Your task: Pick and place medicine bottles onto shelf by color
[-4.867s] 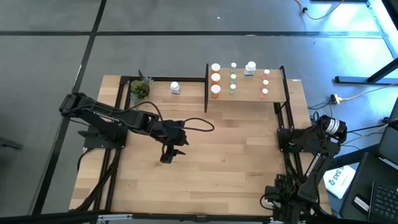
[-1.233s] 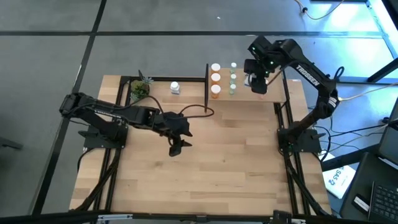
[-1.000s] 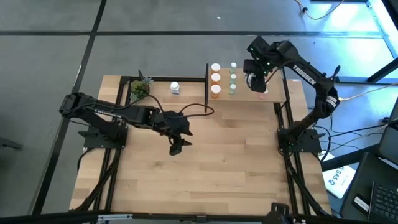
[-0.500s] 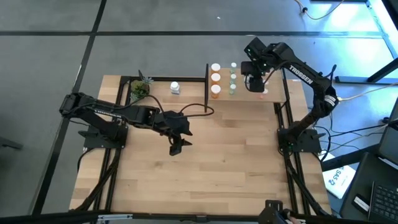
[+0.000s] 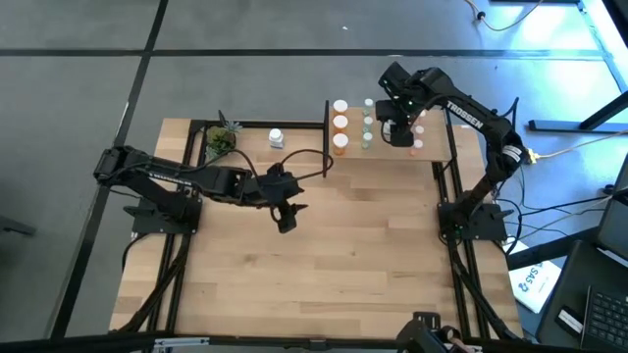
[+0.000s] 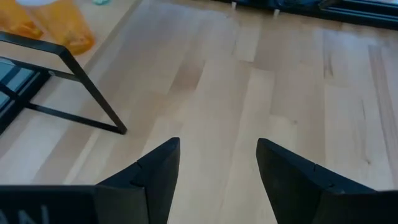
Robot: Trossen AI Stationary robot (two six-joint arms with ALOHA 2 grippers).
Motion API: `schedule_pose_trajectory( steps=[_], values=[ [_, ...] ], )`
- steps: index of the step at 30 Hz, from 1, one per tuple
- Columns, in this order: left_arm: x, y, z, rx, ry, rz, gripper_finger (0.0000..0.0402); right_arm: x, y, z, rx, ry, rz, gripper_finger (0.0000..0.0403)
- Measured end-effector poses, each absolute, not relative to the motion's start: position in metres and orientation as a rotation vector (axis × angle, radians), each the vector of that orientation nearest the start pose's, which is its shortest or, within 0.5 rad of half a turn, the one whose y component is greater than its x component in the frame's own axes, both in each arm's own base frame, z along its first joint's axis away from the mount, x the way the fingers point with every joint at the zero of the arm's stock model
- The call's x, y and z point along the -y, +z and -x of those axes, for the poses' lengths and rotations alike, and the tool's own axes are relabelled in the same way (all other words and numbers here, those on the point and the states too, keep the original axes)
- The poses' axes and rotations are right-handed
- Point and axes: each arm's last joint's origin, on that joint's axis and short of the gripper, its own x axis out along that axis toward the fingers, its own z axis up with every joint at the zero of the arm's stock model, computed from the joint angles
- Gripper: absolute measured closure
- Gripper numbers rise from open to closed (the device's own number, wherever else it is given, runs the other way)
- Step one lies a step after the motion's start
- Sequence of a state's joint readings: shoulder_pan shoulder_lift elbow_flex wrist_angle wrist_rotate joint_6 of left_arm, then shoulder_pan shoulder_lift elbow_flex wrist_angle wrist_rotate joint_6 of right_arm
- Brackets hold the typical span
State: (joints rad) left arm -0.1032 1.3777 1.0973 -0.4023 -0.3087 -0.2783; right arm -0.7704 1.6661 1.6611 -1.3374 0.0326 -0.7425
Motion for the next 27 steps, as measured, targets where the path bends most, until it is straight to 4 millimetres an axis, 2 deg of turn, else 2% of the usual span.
schedule_pose_trajectory(
  steps=[10, 19, 27],
  values=[
    [0.0220, 0.2923, -0.2947, -0.637, 0.280, 0.130, 0.0195, 0.2170, 0.3305, -0.2222, -1.436, -0.154, 0.105, 0.0228],
    [0.0228, 0.2923, -0.2947, -0.637, 0.276, 0.133, 0.0195, 0.2170, 0.3305, -0.2223, -1.436, -0.156, 0.104, 0.0196],
    [0.0228, 0.2923, -0.2947, -0.637, 0.276, 0.133, 0.0195, 0.2170, 0.3307, -0.2222, -1.436, -0.156, 0.106, 0.0188]
  ],
)
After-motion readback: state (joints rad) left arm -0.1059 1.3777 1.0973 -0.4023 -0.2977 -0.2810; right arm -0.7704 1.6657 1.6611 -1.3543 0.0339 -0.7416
